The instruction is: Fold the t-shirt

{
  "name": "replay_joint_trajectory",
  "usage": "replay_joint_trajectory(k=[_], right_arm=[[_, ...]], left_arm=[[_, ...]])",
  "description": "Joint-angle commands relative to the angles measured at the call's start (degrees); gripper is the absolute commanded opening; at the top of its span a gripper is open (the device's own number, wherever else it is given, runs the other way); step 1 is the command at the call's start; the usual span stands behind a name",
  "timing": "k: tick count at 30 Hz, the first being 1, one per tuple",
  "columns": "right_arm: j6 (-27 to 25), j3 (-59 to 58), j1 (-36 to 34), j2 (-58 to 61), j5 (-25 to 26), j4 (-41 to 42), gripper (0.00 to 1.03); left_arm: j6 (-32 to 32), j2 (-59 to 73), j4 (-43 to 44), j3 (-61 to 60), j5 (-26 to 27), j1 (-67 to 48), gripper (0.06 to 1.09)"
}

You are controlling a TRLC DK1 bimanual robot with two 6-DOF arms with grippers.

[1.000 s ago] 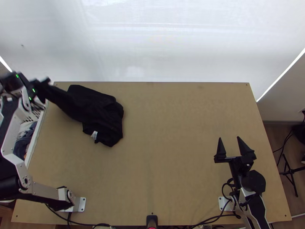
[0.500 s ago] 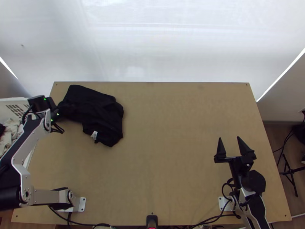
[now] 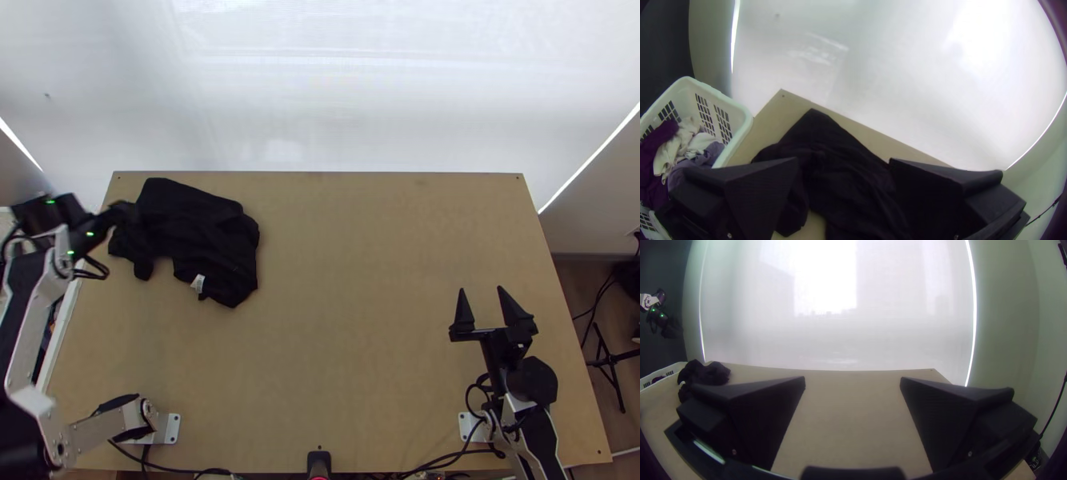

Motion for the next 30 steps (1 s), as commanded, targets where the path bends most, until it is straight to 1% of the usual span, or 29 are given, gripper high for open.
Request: replay_joint_trajectory(k=[1, 4, 5, 7, 8, 11, 13, 17, 18, 20, 22, 23, 24, 25, 27, 28, 30], right_arm=[[-0.06, -0.01, 0.00, 0.01, 0.02, 0.02, 0.99], [0.02, -0.01, 0.00, 0.01, 0.02, 0.02, 0.99], [-0.06, -0.01, 0.00, 0.01, 0.02, 0.02, 0.99], [-0.06, -0.01, 0.00, 0.01, 0.02, 0.02, 0.99], [-0.06, -0.01, 0.00, 0.01, 0.02, 0.02, 0.99], [0.55, -0.01, 0.18, 0.01, 0.02, 0.02, 0.99], [3.01, -0.01, 1.23, 0.01, -0.06, 0.02, 0.99], [2.92, -0.01, 2.64, -0.08, 0.02, 0.02, 0.99], [2.04, -0.01, 2.29, -0.08, 0.02, 0.02, 0.99], [2.31, -0.01, 1.59, -0.08, 0.02, 0.11, 0.99], [1.52, 0.34, 1.15, -0.08, -0.06, 0.02, 0.99], [1.43, 1.13, 0.80, 0.01, -0.77, -0.68, 0.99], [1.08, 2.28, 1.06, 0.10, -1.12, -2.70, 0.99], [-0.06, 2.89, 1.50, 0.10, -1.21, -2.35, 0.99], [-1.65, 6.14, 1.76, 0.71, -1.38, -4.64, 0.99], [-3.23, 7.90, 2.38, 2.47, -1.38, -4.81, 0.99], [-4.11, 14.05, 3.70, 9.59, -1.38, -8.06, 0.99]], left_arm=[[-1.29, -3.69, -9.69, 3.94, -3.33, 2.90, 1.05], [2.49, -1.58, -18.74, 4.82, -8.87, 1.32, 1.05], [4.68, -1.05, -22.17, 4.82, -10.54, 0.62, 1.05], [8.02, 0.36, -28.50, 5.26, -13.44, -0.08, 1.05], [8.73, 1.41, -31.75, 5.79, -14.58, 0.00, 1.05], [9.78, 5.80, -43.44, 8.16, -14.58, 1.06, 1.05], [10.40, 7.39, -47.75, 7.81, -14.58, 1.50, 1.05], [9.69, 6.42, -48.54, 4.73, -14.50, 2.46, 1.05], [9.52, 5.98, -48.36, 4.12, -14.50, 2.46, 1.05], [8.90, 4.93, -48.01, 3.24, -14.50, 2.38, 1.05], [8.73, 3.69, -46.96, 2.62, -14.41, 2.29, 1.05], [8.73, 3.08, -46.69, 2.45, -14.32, 2.02, 1.05], [8.73, 2.55, -46.43, 2.36, -14.32, 1.85, 1.05], [8.73, 2.20, -45.99, 2.09, -14.23, 1.85, 1.05], [8.64, 1.50, -45.29, 1.48, -14.14, 1.94, 1.05], [8.64, 1.06, -44.67, 0.86, -14.14, 2.02, 1.05], [8.55, 0.09, -43.79, -0.45, -14.14, 1.94, 1.05]])
